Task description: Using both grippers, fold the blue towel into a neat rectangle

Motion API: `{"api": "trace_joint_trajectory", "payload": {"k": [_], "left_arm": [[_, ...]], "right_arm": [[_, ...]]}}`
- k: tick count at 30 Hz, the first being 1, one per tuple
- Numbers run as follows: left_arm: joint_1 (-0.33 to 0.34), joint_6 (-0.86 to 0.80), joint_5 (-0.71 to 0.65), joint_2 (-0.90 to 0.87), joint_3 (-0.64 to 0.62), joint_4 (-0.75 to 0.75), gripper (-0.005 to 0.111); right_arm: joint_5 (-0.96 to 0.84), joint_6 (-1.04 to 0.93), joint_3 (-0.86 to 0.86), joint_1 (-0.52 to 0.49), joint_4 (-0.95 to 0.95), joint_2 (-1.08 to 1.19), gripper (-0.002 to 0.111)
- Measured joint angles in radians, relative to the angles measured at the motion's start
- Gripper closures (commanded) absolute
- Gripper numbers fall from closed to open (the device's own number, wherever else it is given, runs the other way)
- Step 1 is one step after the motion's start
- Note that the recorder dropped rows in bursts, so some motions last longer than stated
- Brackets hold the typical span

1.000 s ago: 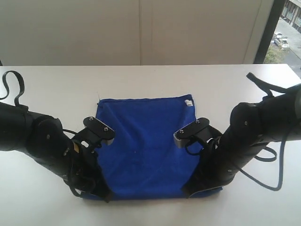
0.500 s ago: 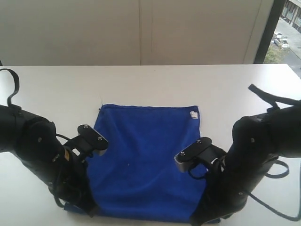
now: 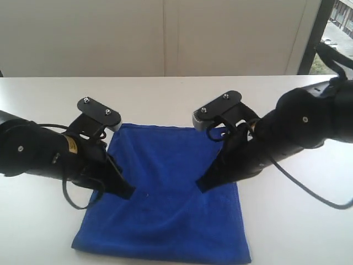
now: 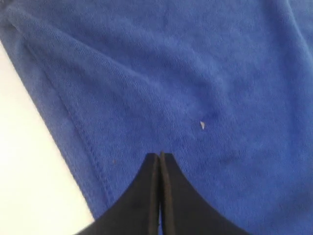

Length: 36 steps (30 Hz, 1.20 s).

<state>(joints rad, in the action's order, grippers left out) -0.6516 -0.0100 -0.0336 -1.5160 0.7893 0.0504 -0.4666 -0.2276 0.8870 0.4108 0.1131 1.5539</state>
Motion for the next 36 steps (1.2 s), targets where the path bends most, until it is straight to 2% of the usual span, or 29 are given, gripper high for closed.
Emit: {"api": "trace_joint_trajectory", "payload": {"k": [5, 8, 11, 13, 16, 19, 22, 29, 31, 36], "left_arm": [[0.0, 0.022, 0.034, -0.13, 0.118, 0.0, 0.107], [0.028, 0.026, 0.02, -0.18, 0.197, 0.0, 0.107], [0.103, 0.075, -0.015, -0.203, 0.267, 0.0, 0.107], [0.182, 0.127, -0.049, -0.218, 0.311, 0.002, 0.104], [0.284, 0.151, -0.107, -0.249, 0.364, 0.002, 0.093], [0.334, 0.129, -0.169, -0.294, 0.429, 0.035, 0.079], [0.339, 0.018, -0.21, -0.348, 0.492, 0.156, 0.075], [0.339, -0.403, -0.274, -0.461, 0.607, 0.67, 0.075], [0.339, -0.486, -0.285, -0.486, 0.632, 0.768, 0.075], [0.339, -0.554, -0.279, -0.54, 0.657, 0.843, 0.075]], "right_arm": [[0.048, -0.022, 0.108, 0.0, 0.008, 0.116, 0.108], [0.049, -0.028, 0.168, 0.0, 0.008, 0.191, 0.108], [0.04, -0.045, 0.211, 0.0, 0.008, 0.241, 0.108], [0.038, -0.051, 0.234, 0.0, 0.008, 0.263, 0.108], [0.036, -0.069, 0.263, 0.0, 0.008, 0.29, 0.108], [0.038, -0.082, 0.279, 0.0, 0.008, 0.317, 0.108], [0.042, -0.101, 0.285, 0.0, 0.008, 0.348, 0.108], [0.046, -0.123, 0.285, 0.0, 0.008, 0.405, 0.108], [0.055, -0.123, 0.285, 0.0, 0.008, 0.412, 0.108], [0.061, -0.127, 0.285, 0.0, 0.004, 0.443, 0.108]]}}
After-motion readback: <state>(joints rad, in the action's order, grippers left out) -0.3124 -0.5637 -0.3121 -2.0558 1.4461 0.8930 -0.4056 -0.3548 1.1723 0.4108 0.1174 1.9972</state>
